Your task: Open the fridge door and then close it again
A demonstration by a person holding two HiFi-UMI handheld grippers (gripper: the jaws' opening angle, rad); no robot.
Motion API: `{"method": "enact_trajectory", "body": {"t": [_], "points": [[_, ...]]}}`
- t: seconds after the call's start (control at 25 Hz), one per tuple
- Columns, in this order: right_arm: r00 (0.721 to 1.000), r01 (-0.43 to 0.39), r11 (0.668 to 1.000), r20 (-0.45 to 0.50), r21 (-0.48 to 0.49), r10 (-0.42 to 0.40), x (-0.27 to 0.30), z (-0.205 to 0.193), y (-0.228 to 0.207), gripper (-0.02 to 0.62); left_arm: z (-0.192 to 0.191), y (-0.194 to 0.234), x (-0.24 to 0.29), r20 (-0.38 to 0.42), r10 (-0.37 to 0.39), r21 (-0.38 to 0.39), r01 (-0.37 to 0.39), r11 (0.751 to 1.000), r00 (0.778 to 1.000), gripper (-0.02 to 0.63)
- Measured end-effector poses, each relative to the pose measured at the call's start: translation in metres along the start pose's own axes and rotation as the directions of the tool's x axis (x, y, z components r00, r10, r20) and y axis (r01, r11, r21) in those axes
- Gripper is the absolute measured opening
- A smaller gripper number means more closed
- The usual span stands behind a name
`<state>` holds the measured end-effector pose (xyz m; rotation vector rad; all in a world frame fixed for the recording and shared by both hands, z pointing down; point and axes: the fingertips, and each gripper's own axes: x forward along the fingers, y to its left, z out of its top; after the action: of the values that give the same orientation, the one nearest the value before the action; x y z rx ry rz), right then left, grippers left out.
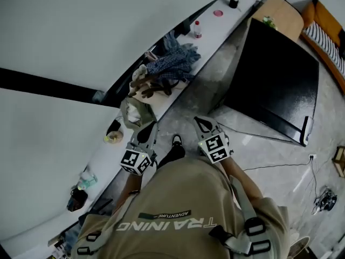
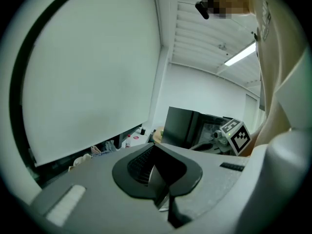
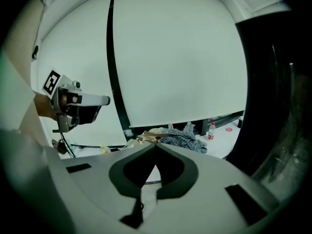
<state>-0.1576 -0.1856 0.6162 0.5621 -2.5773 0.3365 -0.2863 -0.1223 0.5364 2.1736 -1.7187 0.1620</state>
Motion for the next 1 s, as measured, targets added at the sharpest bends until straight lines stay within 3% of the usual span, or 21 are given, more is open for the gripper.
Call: {"method": "enact_trajectory", "body": {"t": [0.12,0.24,0.44,0.68,1.0], "points": [[0.996,0.091,0.995,0.007,0.029,-0.091,-0.005,0.008,-0.012,-0.005,0.009,0.012,0.017,-0.008,-0.082,0.058,0.083,0.995,0.997,-0.003],[0.986,0.167,0.984,0.011,0.069,-0.168,-0.009,0.010,-0.014,-0.005,0.009,0.019,0.026,-0.023,-0.146,0.066,0.147,0.987,0.989,-0.003],[0.954,0.296,0.950,0.009,0.102,-0.299,-0.025,0.011,-0.015,-0.005,0.012,0.017,0.046,-0.027,-0.271,0.093,0.273,0.958,0.962,-0.003],[0.898,0.435,0.885,-0.005,0.166,-0.440,-0.044,0.005,-0.012,-0.005,0.013,-0.005,0.056,-0.056,-0.435,0.154,0.438,0.886,0.899,-0.003],[0.826,0.548,0.800,-0.006,0.243,-0.564,-0.085,-0.005,-0.007,-0.005,0.001,-0.042,0.068,-0.111,-0.570,0.158,0.580,0.799,0.814,-0.003]]}}
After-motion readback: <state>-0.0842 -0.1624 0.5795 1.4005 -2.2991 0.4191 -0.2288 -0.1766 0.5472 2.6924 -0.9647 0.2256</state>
